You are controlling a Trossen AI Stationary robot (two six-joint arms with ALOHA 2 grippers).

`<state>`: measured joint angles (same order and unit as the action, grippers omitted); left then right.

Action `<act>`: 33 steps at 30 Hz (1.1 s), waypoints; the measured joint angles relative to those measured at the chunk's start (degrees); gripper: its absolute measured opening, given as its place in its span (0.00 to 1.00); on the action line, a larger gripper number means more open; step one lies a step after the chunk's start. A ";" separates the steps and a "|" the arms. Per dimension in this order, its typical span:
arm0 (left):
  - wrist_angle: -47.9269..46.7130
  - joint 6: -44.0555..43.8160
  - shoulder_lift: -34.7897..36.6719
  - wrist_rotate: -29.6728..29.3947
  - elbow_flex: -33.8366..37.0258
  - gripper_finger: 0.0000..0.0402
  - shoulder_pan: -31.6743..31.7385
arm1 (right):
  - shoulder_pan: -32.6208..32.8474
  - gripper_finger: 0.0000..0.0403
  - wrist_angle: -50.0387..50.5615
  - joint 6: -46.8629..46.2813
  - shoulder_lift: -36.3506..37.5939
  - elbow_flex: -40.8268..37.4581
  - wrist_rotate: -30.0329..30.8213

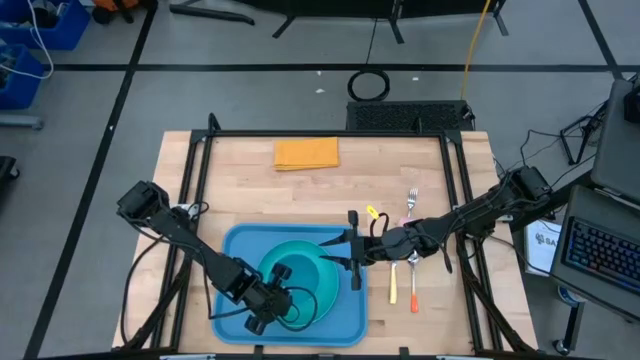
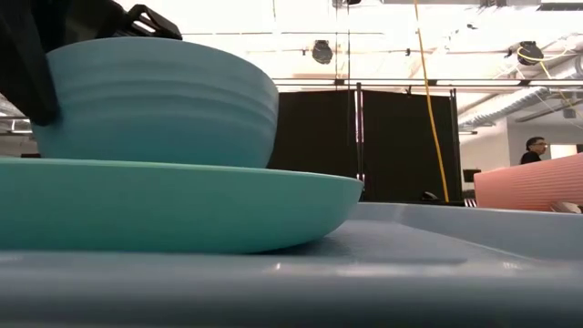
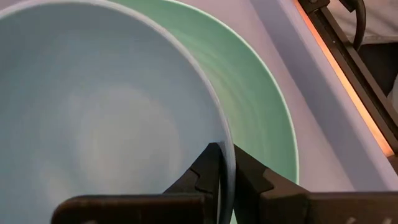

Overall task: Set up tray
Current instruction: Put the blue bowl on the green plate in the blue tray, then put the pink cup on the top right of the blue tray

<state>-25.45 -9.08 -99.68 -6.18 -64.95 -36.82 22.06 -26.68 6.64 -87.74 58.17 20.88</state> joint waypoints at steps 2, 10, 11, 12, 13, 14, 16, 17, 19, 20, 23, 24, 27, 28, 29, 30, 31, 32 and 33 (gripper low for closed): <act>-0.01 -0.11 0.00 0.45 0.02 0.09 0.00 | 0.00 0.28 0.00 -0.01 0.00 0.00 0.00; 0.17 -0.22 0.00 0.29 0.02 0.20 0.00 | 0.00 0.28 0.04 -0.01 0.00 0.00 0.00; 0.15 -0.22 0.00 0.31 0.02 0.21 0.00 | 0.00 0.28 0.08 0.00 0.00 0.00 0.00; 0.16 -0.22 0.00 0.28 0.02 0.23 0.00 | 0.00 0.28 0.15 0.01 0.00 0.00 0.00; 0.19 -0.22 0.04 0.18 0.02 0.24 0.00 | 0.00 0.28 0.23 0.01 0.00 0.00 0.00; 0.14 -0.21 0.28 0.15 0.02 0.25 0.00 | 0.00 0.28 0.31 -0.01 0.00 0.00 0.00; 0.19 -0.20 0.98 -0.12 -0.01 0.26 0.00 | 0.00 0.28 0.33 0.01 0.00 0.00 0.00; 0.18 -0.20 1.25 -0.58 -0.24 0.27 0.00 | 0.00 0.28 0.35 -0.01 0.00 0.00 0.00; 0.03 0.18 2.05 -1.99 -0.52 0.28 -0.22 | -0.02 0.28 0.36 0.00 0.00 0.00 0.00; -0.27 0.42 2.77 -2.65 -0.61 0.29 -0.46 | -0.02 0.28 0.37 0.01 0.00 0.00 0.00; 0.11 1.68 5.08 -3.78 -1.18 0.29 -0.86 | -0.02 0.28 0.37 0.01 0.00 0.00 0.01; -0.58 1.63 5.94 -4.47 -1.17 0.29 -1.08 | -0.02 0.28 0.37 0.01 0.00 0.00 0.03; -2.26 1.02 8.76 -7.73 -1.13 0.29 -1.67 | -0.01 0.28 0.37 -0.60 0.00 0.00 0.31; -2.90 0.85 9.85 -9.31 -1.13 0.29 -2.06 | -0.02 0.28 0.37 -0.83 0.00 0.00 0.37; -3.40 0.77 10.96 -11.06 -1.13 0.29 -2.39 | 0.00 0.28 0.37 -1.04 0.00 0.00 0.85; -3.47 0.39 12.05 -12.44 -1.13 0.29 -2.80 | 0.00 0.28 0.37 -1.36 0.00 0.00 2.34; -3.83 -0.15 13.07 -13.64 -1.13 0.29 -3.32 | 0.04 0.28 0.44 -1.79 0.00 0.00 4.27; -4.69 -0.83 14.18 -14.92 -1.13 0.29 -3.89 | 0.04 0.28 0.85 -2.68 0.00 0.00 6.56; -5.53 -1.61 15.13 -16.46 -1.13 0.29 -4.45 | 0.11 0.28 1.84 -4.14 0.01 0.02 9.05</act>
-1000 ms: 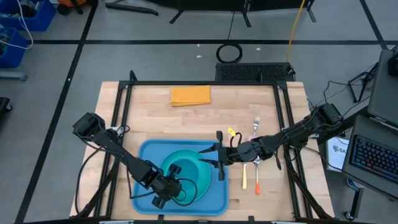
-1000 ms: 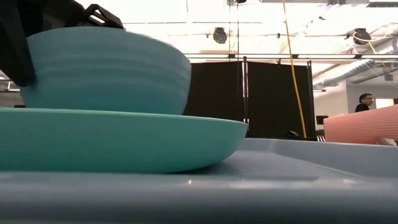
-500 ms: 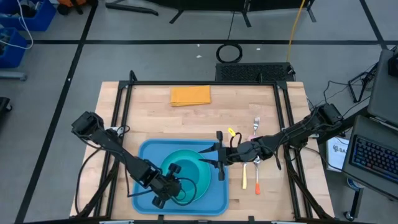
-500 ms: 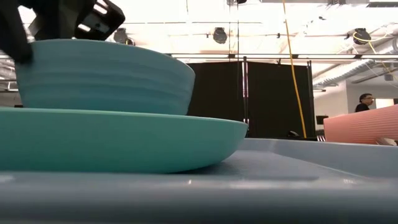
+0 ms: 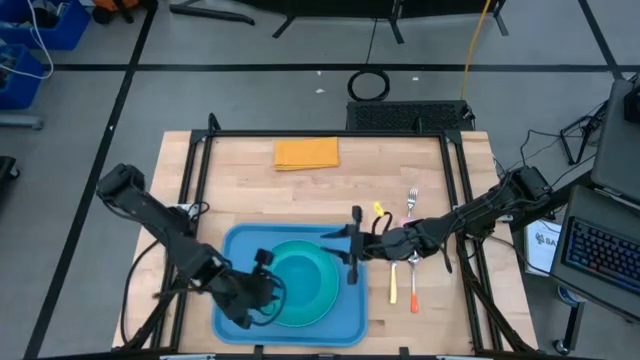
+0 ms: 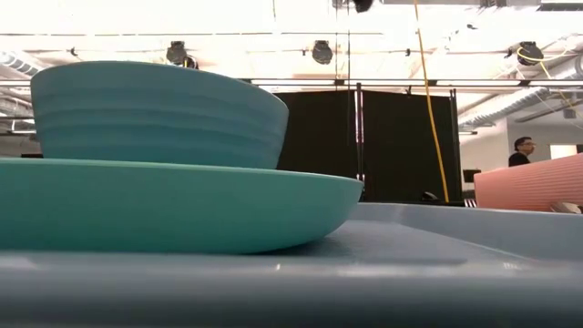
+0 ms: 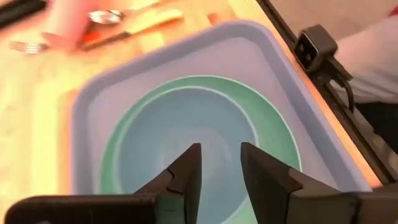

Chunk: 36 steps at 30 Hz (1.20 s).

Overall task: Set up tray
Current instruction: Put the pink cup on the top right of the blue tray

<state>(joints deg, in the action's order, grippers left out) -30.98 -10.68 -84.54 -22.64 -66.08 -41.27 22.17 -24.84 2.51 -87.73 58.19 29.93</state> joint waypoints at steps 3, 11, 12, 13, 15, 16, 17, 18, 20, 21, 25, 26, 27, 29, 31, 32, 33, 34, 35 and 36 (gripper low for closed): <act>-2.19 -2.58 2.16 -5.55 -0.02 0.29 -2.09 | 0.43 0.28 4.27 -4.89 -0.01 -0.02 9.70; -9.44 -11.32 2.82 -23.03 0.00 0.29 -7.98 | 2.77 0.28 10.88 -13.63 0.21 -0.02 28.38; -10.37 -12.50 2.72 -24.74 0.00 0.29 -8.41 | 3.34 0.28 11.77 -14.28 0.27 -0.02 30.34; -11.39 -13.61 2.58 -26.19 0.00 0.29 -8.88 | 3.95 0.28 12.75 -15.05 0.27 -0.02 32.34; -13.60 -15.93 2.50 -28.79 0.05 0.29 -9.88 | 5.38 0.28 15.82 -17.10 0.27 -0.02 36.81; -14.22 -17.16 2.53 -30.14 0.06 0.29 -10.33 | 6.12 0.28 17.24 -18.40 0.27 -0.02 38.66; -14.50 -18.14 2.55 -30.88 0.04 0.29 -10.71 | 6.77 0.28 18.56 -19.85 0.27 -0.02 40.39; -15.17 -19.06 2.54 -31.33 0.05 0.29 -11.07 | 7.40 0.28 19.62 -21.36 0.27 -0.02 41.68; -15.80 -20.54 2.53 -32.53 0.17 0.29 -11.93 | 8.61 0.28 21.12 -24.12 0.27 -0.02 42.74; -15.65 -21.04 2.53 -33.35 0.33 0.29 -12.32 | 9.27 0.28 21.49 -25.32 0.27 -0.02 43.33; -15.68 -22.42 2.53 -36.22 1.67 0.29 -13.79 | 11.72 0.28 24.65 -31.38 0.27 -0.02 44.29; -15.62 -22.69 2.53 -37.23 1.93 0.29 -14.08 | 12.33 0.28 26.00 -33.23 0.26 -0.02 45.06; -15.62 -22.82 2.53 -38.07 2.21 0.29 -14.25 | 12.86 0.28 27.61 -35.38 0.26 -0.02 45.73; -15.63 -22.81 2.53 -39.25 2.70 0.29 -14.37 | 13.90 0.28 31.71 -40.72 0.27 -0.02 47.02; -15.61 -22.77 2.53 -39.81 2.75 0.29 -14.37 | 14.77 0.27 36.95 -47.06 0.26 -0.02 47.96; -15.61 -22.50 2.53 -39.98 2.75 0.29 -14.35 | 15.10 0.26 39.56 -50.54 0.27 -0.02 48.07; -15.61 -22.09 2.53 -39.98 2.75 0.29 -14.29 | 15.36 0.25 42.22 -54.15 0.27 -0.02 48.06; -15.61 -21.66 2.53 -39.98 2.75 0.29 -14.26 | 15.57 0.24 45.10 -57.97 0.27 -0.02 48.00; -15.61 -21.29 2.53 -40.01 2.75 0.29 -14.26 | 15.85 0.22 47.88 -61.51 0.27 -0.02 47.84; -15.59 -21.04 2.53 -40.19 2.75 0.29 -14.26 | 16.04 0.21 50.71 -64.81 0.27 -0.02 47.77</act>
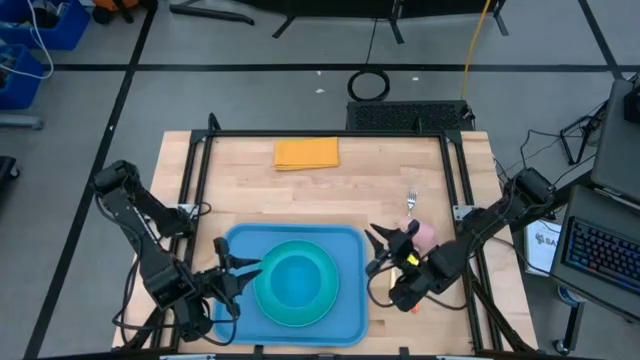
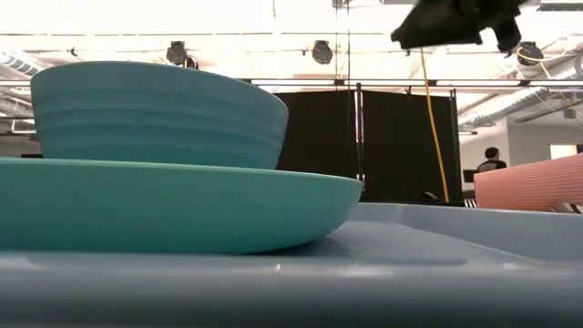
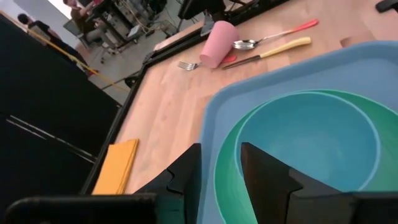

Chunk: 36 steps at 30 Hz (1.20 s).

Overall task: Set up tray
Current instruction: Put the pink cup on the top right of the blue tray

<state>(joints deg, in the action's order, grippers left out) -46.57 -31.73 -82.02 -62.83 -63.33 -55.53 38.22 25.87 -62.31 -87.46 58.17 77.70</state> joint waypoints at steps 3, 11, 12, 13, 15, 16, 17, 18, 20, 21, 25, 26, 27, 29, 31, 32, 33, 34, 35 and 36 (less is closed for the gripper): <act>-0.04 1.07 0.27 -0.24 0.00 0.29 0.00 | 0.18 0.17 8.40 -9.85 0.00 0.00 -2.20; -0.30 1.86 0.42 -1.47 0.00 0.29 0.26 | 0.35 0.05 25.25 -30.33 -0.02 0.00 -13.73; -0.30 1.83 0.42 -1.62 0.00 0.29 0.34 | 0.53 0.03 26.27 -31.76 -0.02 0.00 -16.07; -0.32 1.80 0.42 -1.73 0.00 0.29 0.35 | 0.72 0.01 27.11 -33.14 -0.02 0.00 -18.28; -0.33 1.83 0.42 -1.72 0.00 0.29 0.37 | 0.96 0.01 29.07 -35.94 -0.02 0.00 -21.82; -0.30 1.84 0.42 -1.72 0.00 0.29 0.37 | 0.96 0.02 29.94 -37.11 -0.02 0.00 -23.78; -0.30 1.78 0.42 -1.72 0.00 0.29 0.37 | 0.94 0.03 30.68 -37.65 -0.02 0.00 -25.86; -0.32 1.62 0.42 -1.72 0.00 0.29 0.37 | 0.92 0.04 31.17 -37.84 -0.02 0.00 -27.99; -0.33 1.60 0.42 -1.72 0.00 0.29 0.37 | 0.90 0.08 32.29 -39.29 -0.02 0.00 -31.71; -0.33 1.60 0.42 -1.72 0.00 0.29 0.37 | 0.92 0.10 32.87 -40.26 -0.02 0.00 -33.41; -0.33 1.57 0.42 -1.72 0.00 0.29 0.37 | 0.92 0.19 35.53 -42.16 1.01 0.00 -40.24; -0.33 1.56 0.42 -1.72 0.00 0.29 0.37 | 1.04 0.21 36.25 -42.79 1.42 0.00 -40.76; -0.33 1.56 0.42 -1.72 0.00 0.29 0.37 | 1.30 0.22 36.90 -43.48 1.90 0.00 -41.23; -0.33 1.50 0.42 -1.72 0.00 0.29 0.37 | 1.69 0.25 37.94 -44.55 2.98 0.00 -41.83; -0.36 1.42 0.42 -1.70 0.00 0.29 0.37 | 2.41 0.28 38.73 -45.93 4.11 0.00 -41.98; -0.35 1.37 0.42 -1.70 0.00 0.29 0.37 | 2.79 0.29 39.08 -46.73 4.55 0.00 -41.98; -0.35 1.20 0.42 -1.70 0.00 0.29 0.37 | 3.15 0.29 39.40 -47.43 4.84 0.00 -41.96; -0.35 1.18 0.42 -1.70 0.00 0.29 0.37 | 3.56 0.30 39.59 -48.04 5.07 0.00 -42.02; -0.35 1.18 0.42 -1.70 0.00 0.29 0.37 | 4.00 0.30 39.95 -48.66 5.22 0.00 -42.22; -0.35 1.18 0.42 -1.70 0.00 0.29 0.37 | 4.39 0.30 40.51 -49.67 5.28 0.00 -43.08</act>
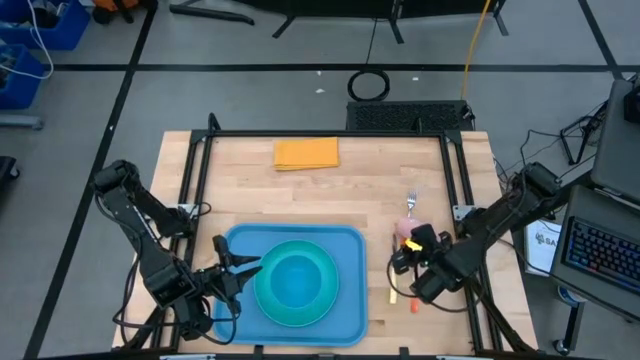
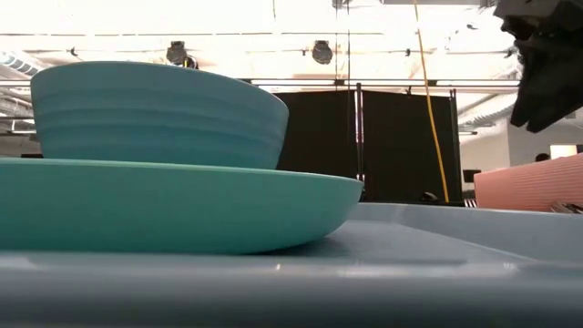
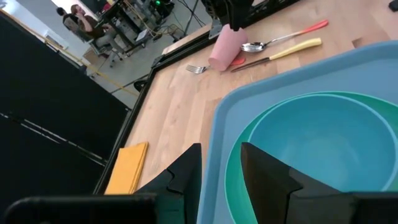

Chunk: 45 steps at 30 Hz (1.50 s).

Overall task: Set up tray
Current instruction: Put the pink cup on the top right of the blue tray

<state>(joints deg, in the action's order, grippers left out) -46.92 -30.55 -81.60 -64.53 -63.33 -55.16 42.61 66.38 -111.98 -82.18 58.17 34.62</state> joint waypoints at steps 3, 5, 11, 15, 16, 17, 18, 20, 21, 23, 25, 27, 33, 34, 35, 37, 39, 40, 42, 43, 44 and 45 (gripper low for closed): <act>0.01 0.00 0.00 0.02 0.00 0.29 0.00 | 1.07 0.30 4.22 -3.75 0.00 0.00 -3.88; 0.02 0.00 0.00 0.03 0.00 0.29 0.00 | 2.05 0.31 7.56 -7.16 -0.20 0.00 -5.22; 0.02 0.04 0.00 0.04 0.00 0.29 0.00 | 5.19 0.31 11.50 -13.61 -0.30 0.00 -9.01; 0.02 0.07 0.00 0.04 0.00 0.29 0.00 | 6.52 0.31 12.18 -16.38 -0.30 0.00 -10.93; 0.02 0.07 0.00 0.04 0.00 0.29 0.00 | 6.76 0.31 12.50 -17.15 -0.30 0.00 -10.89; 0.02 0.04 0.00 0.04 0.00 0.29 0.00 | 6.98 0.31 12.90 -17.88 -0.30 0.00 -10.96; 0.04 0.03 0.00 0.04 0.00 0.29 0.00 | 7.06 0.31 13.14 -18.37 -0.30 -0.01 -11.18; 0.11 0.02 0.00 0.07 0.00 0.29 0.00 | 7.02 0.31 12.51 -18.71 -0.30 -0.73 -12.94; 0.18 0.02 0.00 0.07 0.00 0.29 0.00 | 7.02 0.31 12.42 -18.72 -0.31 -1.56 -13.80; 0.20 0.00 0.00 0.18 0.00 0.29 0.00 | 7.02 0.31 11.05 -18.60 -0.30 -3.86 -13.84; 0.22 -0.04 0.00 0.17 0.00 0.29 0.00 | 7.02 0.31 8.78 -18.50 -0.34 -6.25 -13.68; 0.22 -0.06 0.00 0.17 0.00 0.29 0.00 | 7.02 0.31 7.64 -18.52 -0.34 -8.09 -13.70; 0.22 -0.18 0.00 0.18 0.00 0.29 0.00 | 7.13 0.31 4.07 -17.50 0.00 -9.90 -9.12; 0.22 -0.29 0.00 0.20 0.00 0.29 0.00 | 7.13 0.31 3.52 -17.04 0.12 -9.90 -8.55; 0.22 -0.61 0.02 0.17 0.00 0.29 0.00 | 7.13 0.31 3.22 -16.12 0.36 -9.90 -7.78; 0.22 -1.07 0.00 0.25 0.00 0.29 0.00 | 7.13 0.31 3.11 -15.03 0.60 -9.90 -7.00; 0.22 -1.33 0.01 0.48 0.00 0.29 0.00 | 7.13 0.31 2.97 -14.83 0.58 -10.16 -4.93; 0.22 -1.50 0.00 0.49 0.00 0.29 0.00 | 7.13 0.31 2.67 -14.53 0.58 -10.49 -4.09; 0.22 -1.64 0.00 0.70 0.00 0.29 0.00 | 7.13 0.31 1.54 -14.38 0.58 -11.37 -3.17; 0.22 -1.66 0.00 0.94 0.00 0.29 0.00 | 7.11 0.31 0.81 -14.39 0.58 -11.94 -3.14; 0.24 -1.66 0.00 1.08 0.00 0.29 0.00 | 7.11 0.31 -0.23 -14.39 0.58 -12.65 -3.04; 0.24 -1.66 0.00 1.11 0.00 0.29 0.00 | 7.11 0.31 -1.38 -14.37 0.58 -13.49 -2.89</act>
<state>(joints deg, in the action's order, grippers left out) -46.68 -32.21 -81.60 -63.42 -63.33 -55.16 49.71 65.00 -126.34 -81.60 44.68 31.73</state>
